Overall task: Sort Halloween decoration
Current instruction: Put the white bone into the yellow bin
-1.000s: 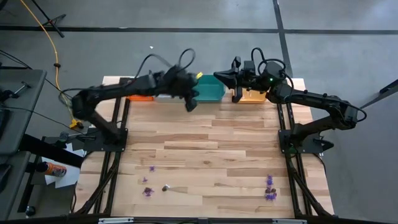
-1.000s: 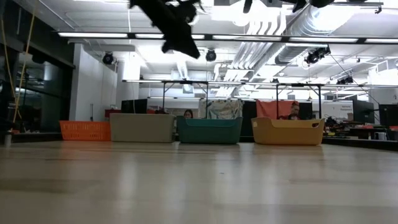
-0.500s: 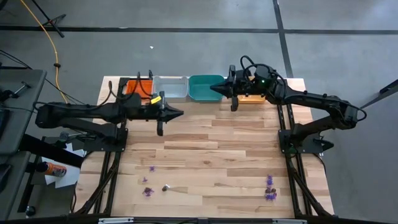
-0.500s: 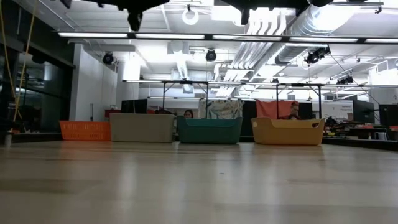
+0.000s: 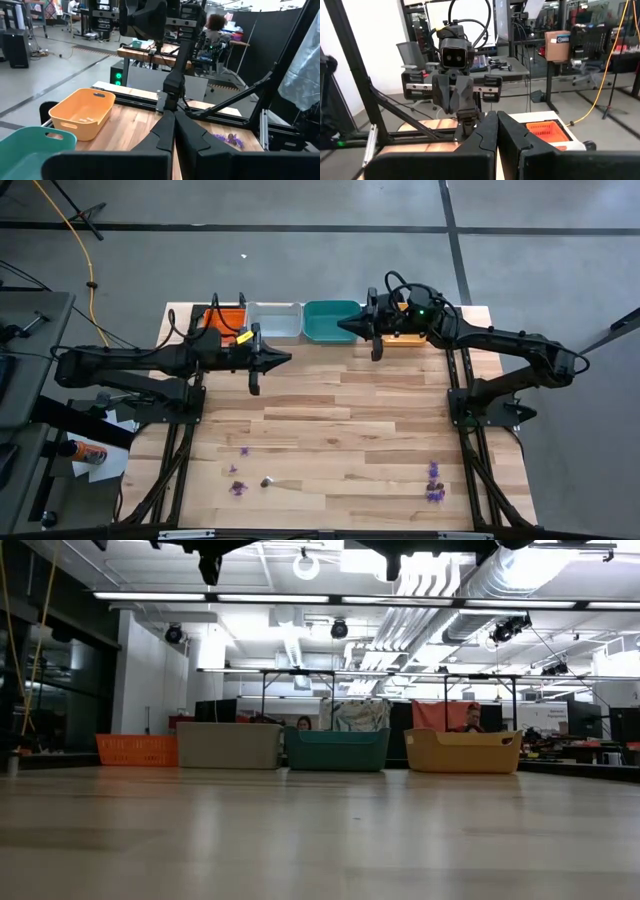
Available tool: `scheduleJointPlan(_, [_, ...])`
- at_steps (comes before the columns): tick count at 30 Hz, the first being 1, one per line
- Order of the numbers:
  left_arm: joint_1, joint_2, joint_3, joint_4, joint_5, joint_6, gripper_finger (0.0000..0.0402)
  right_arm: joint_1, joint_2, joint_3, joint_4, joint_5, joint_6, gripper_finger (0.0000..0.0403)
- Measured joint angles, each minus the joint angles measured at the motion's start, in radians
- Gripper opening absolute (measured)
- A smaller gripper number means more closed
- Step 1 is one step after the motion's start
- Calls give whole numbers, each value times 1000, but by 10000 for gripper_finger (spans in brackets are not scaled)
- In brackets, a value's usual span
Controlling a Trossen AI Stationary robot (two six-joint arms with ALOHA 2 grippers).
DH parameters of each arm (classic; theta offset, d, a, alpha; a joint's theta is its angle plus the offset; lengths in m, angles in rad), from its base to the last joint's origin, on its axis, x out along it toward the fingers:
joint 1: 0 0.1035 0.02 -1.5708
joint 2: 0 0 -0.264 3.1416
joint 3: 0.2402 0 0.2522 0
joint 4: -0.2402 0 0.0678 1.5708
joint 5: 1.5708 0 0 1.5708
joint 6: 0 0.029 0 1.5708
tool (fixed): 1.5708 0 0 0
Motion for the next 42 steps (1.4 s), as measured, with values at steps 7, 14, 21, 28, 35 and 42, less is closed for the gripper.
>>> scheduleJointPlan(7, [0,0,0,-1,0,1,0,12,0,0,-5,1,128,0])
scheduleJointPlan(14, [0,0,0,-7,0,1,0,66,0,0,-97,0,194,0])
scheduleJointPlan(21, [0,0,0,-12,-8,1,0,218,4,0,-697,-97,280,0])
scheduleJointPlan(28, [0,0,0,-12,-26,-51,0,504,10,-1,-1115,-69,427,0])
scheduleJointPlan(35, [-4,0,0,-22,-26,-113,0,829,40,-1,-1113,86,1028,0])
scheduleJointPlan(42, [-3,0,0,-45,-26,-104,0,1107,178,0,-1042,172,1696,0])
